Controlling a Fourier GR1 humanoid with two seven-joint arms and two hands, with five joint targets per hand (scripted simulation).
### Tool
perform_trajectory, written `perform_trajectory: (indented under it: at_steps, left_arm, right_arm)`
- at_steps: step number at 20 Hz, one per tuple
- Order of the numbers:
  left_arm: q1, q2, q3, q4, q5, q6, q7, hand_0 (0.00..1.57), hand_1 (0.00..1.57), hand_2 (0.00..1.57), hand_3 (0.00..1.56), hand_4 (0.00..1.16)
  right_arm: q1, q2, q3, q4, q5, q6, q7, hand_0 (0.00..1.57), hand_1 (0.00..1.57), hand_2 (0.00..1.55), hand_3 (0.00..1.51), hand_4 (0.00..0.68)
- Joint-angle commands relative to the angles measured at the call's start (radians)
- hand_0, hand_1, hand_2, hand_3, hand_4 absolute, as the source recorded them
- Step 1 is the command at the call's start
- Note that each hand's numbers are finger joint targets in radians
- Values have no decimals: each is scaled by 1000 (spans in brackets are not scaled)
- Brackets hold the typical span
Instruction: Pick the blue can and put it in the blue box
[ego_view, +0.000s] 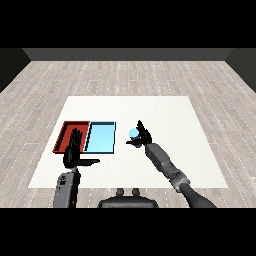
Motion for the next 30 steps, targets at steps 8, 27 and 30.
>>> perform_trajectory:
  at_steps: [8,27,30]
  left_arm:
    - [27,26,38,38,46,-53,-43,0,0,0,0,0]
    - [-7,-36,-84,31,-55,6,5,0,0,0,0,0]
    - [-58,-2,-87,35,-45,-29,55,0,0,0,0,0]
  right_arm:
    - [-99,0,184,96,40,-319,144,1514,1514,1546,1510,542]
    - [28,-131,256,-323,158,-354,203,1531,1531,1477,1407,571]
    - [75,-248,237,-464,164,-339,225,1530,1530,1484,1404,571]
